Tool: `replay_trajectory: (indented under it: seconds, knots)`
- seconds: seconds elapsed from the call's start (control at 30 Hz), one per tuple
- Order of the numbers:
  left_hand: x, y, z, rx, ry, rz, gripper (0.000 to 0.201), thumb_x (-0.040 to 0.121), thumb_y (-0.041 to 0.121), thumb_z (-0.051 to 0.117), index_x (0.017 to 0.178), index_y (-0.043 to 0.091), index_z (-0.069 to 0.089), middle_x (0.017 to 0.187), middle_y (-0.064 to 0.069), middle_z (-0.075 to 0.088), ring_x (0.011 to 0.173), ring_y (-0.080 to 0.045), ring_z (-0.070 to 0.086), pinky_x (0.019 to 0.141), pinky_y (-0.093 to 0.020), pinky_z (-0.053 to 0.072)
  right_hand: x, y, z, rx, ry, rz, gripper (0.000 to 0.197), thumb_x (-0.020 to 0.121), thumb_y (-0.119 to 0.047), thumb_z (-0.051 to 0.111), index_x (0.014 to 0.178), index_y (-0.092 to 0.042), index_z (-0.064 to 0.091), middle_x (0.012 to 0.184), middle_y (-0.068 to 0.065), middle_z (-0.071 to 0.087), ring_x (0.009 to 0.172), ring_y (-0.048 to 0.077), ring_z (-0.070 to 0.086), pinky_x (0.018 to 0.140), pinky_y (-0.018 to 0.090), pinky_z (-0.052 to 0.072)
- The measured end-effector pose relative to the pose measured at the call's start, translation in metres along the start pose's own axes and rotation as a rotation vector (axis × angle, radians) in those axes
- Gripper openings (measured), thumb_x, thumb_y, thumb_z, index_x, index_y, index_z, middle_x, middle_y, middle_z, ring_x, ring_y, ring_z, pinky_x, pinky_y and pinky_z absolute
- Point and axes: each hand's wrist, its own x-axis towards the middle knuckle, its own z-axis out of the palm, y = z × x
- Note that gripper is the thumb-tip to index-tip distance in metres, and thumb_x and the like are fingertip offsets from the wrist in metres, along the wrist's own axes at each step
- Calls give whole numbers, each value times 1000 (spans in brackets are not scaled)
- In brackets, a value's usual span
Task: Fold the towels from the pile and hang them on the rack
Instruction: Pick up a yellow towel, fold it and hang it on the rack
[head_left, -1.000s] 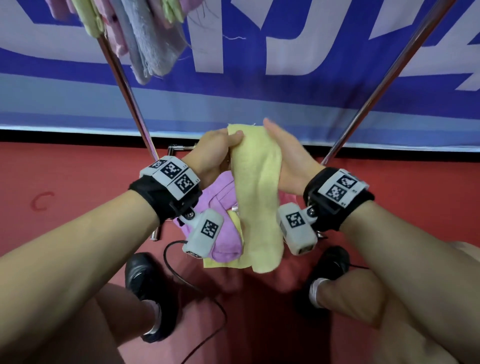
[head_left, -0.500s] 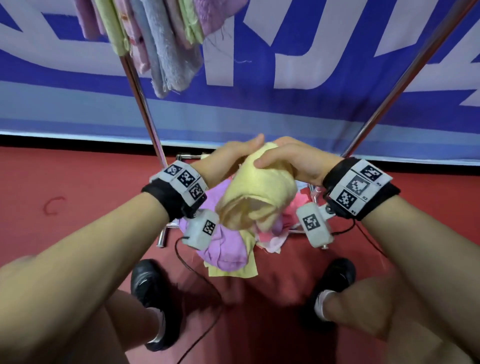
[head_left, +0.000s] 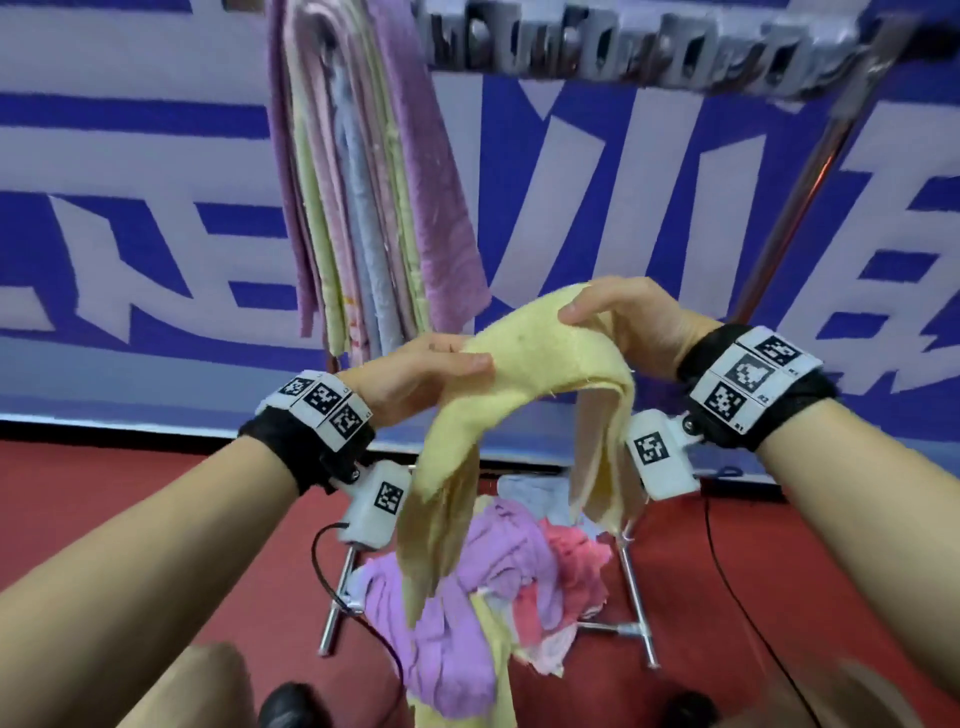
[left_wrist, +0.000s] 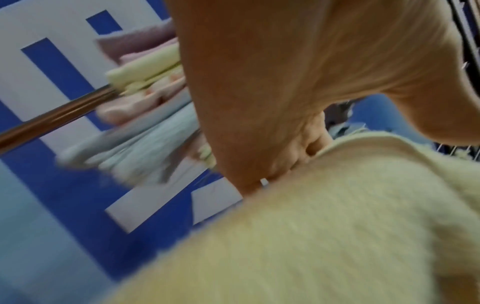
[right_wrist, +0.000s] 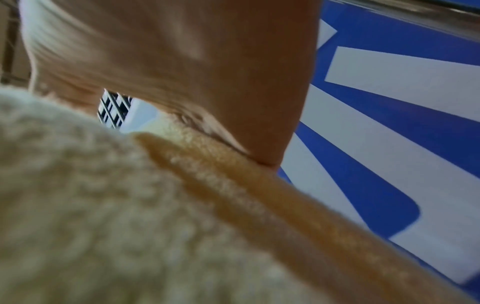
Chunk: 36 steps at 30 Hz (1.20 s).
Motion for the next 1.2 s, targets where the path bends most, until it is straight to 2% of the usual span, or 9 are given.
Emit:
replay_trajectory:
  seconds: [0.1,0.23,0.4,0.57,0.77,0.83,0.97,1.1,1.2]
  knots:
    - [-4,68,-9,-64,83,40,52,94,49,55,124,8,68,117,-23,65,102,-31,61,94,-43,45,1,-53,2,42,-6,-79,39,71,-16,55,101,3,71,83,16,74,71,25,70,63,26,58]
    - [-6,143,-19,153,209,132,42,84,29,71,115,1,64,102,-21,66,89,-30,63,76,-35,54,5,-108,8,31,33,-155,27,78,-15,55,91,4,68,63,10,66,53,20,61,48,21,50]
    - [-18,199,-20,487,107,-19,37,84,8,77,116,-5,65,110,-19,73,95,-28,71,89,-37,57,14,-150,10,-35,-15,-161,27,69,-16,58,79,-5,80,74,14,70,62,24,65,54,26,56]
    - [-29,212,-11,125,88,19,36,88,35,62,114,11,68,111,-8,72,99,-22,68,96,-37,50,24,-170,9,-155,5,-81,26,65,-21,68,81,-3,77,72,15,65,59,25,61,54,26,52]
    - [-10,207,-18,68,391,189,42,101,39,54,111,1,67,100,-21,66,92,-31,61,85,-41,47,32,-157,-2,-163,121,-28,22,82,-27,68,84,-6,74,64,7,63,57,17,60,52,27,52]
    - [-1,216,-26,93,453,197,39,100,36,58,110,0,69,100,-16,73,94,-29,69,80,-39,55,34,-142,2,-248,177,-24,22,97,-27,64,93,-7,73,64,3,59,57,14,58,53,29,53]
    - [16,248,-45,178,530,175,40,90,39,68,106,2,70,96,-11,75,95,-30,71,75,-37,55,53,-122,4,-151,381,-74,32,96,-40,69,95,-8,74,76,5,68,62,14,63,62,34,56]
    - [38,274,-53,507,846,139,36,99,37,58,107,4,69,101,-10,68,104,-33,67,92,-40,53,74,-102,12,-14,508,-97,32,91,-43,75,87,-12,75,73,2,75,64,17,67,75,39,56]
    - [57,277,-51,833,969,39,28,100,31,54,95,4,62,100,-10,65,96,-30,60,79,-32,43,87,-92,14,91,536,-124,33,94,-41,72,100,-8,76,94,8,80,81,17,76,74,28,60]
